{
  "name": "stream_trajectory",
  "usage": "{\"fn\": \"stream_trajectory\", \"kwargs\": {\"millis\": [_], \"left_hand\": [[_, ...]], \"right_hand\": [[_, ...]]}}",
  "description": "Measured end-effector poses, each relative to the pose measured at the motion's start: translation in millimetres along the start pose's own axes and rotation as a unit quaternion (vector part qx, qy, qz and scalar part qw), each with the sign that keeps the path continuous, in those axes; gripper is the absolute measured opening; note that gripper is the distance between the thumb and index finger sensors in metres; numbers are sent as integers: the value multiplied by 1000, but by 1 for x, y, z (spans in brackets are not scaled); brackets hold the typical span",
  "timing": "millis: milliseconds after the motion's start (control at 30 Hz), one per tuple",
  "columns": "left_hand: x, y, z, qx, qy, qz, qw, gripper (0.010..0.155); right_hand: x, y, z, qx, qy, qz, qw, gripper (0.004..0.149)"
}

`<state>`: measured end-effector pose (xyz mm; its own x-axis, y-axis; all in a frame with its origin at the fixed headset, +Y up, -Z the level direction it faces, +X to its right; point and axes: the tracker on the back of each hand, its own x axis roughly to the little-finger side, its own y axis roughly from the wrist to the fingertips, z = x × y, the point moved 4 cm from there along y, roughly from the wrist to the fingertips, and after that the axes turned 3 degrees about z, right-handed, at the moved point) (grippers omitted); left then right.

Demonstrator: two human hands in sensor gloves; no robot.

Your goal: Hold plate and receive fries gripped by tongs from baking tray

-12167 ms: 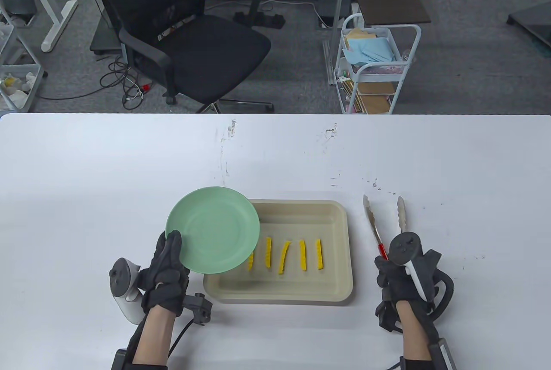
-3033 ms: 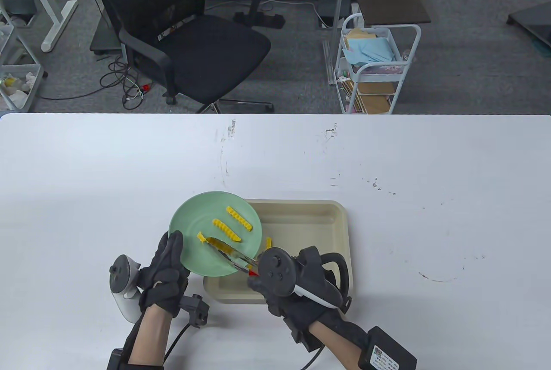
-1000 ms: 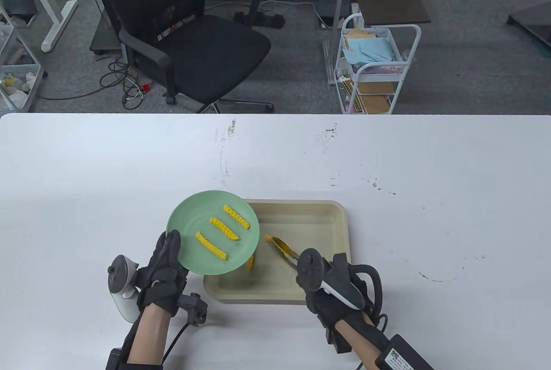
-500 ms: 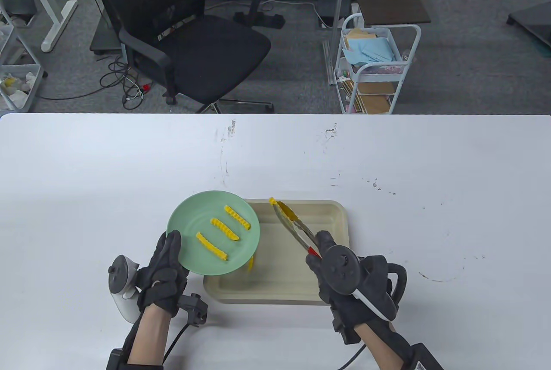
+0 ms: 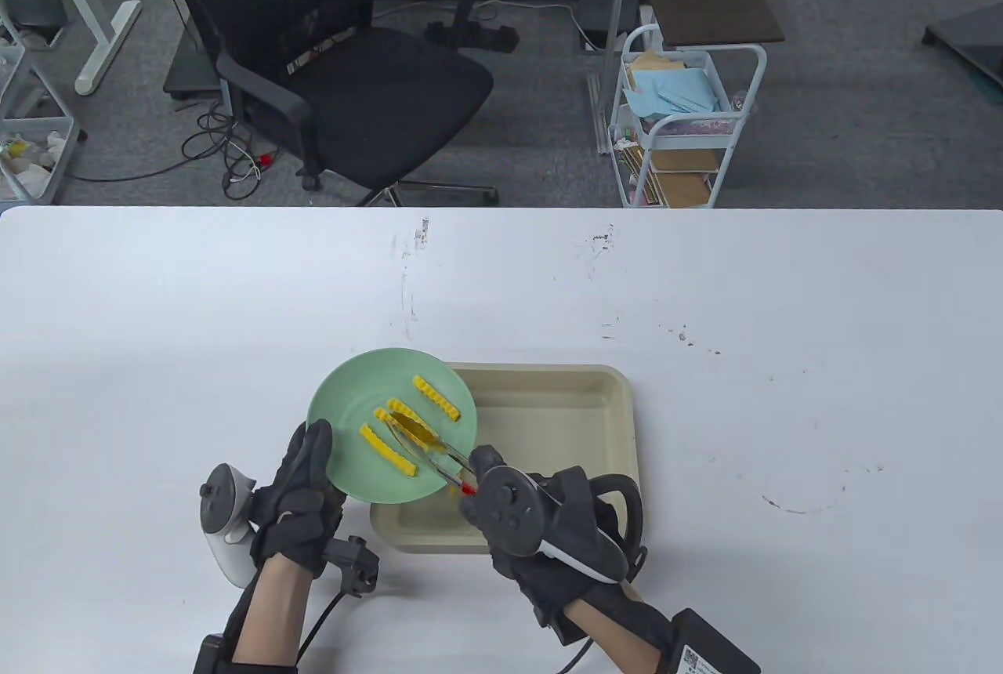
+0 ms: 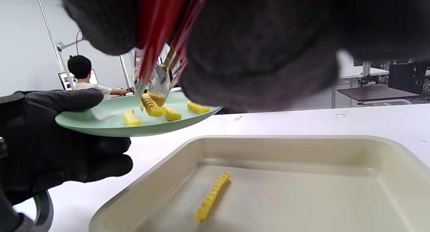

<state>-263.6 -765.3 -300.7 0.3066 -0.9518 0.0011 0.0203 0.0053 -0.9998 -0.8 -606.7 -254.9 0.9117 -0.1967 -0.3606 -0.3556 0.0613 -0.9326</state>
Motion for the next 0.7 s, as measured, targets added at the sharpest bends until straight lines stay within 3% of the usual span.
{"fn": "stream_trajectory", "kwargs": {"millis": [467,700], "left_hand": [[0,0,-1,-4,-1,-3,1000,62],[0,0,-1,-7,-1,-2,1000,62]], "right_hand": [[5,0,0,-13,4,-4,1000,62],[40,-11,17,19,34,-46,998,76]]}}
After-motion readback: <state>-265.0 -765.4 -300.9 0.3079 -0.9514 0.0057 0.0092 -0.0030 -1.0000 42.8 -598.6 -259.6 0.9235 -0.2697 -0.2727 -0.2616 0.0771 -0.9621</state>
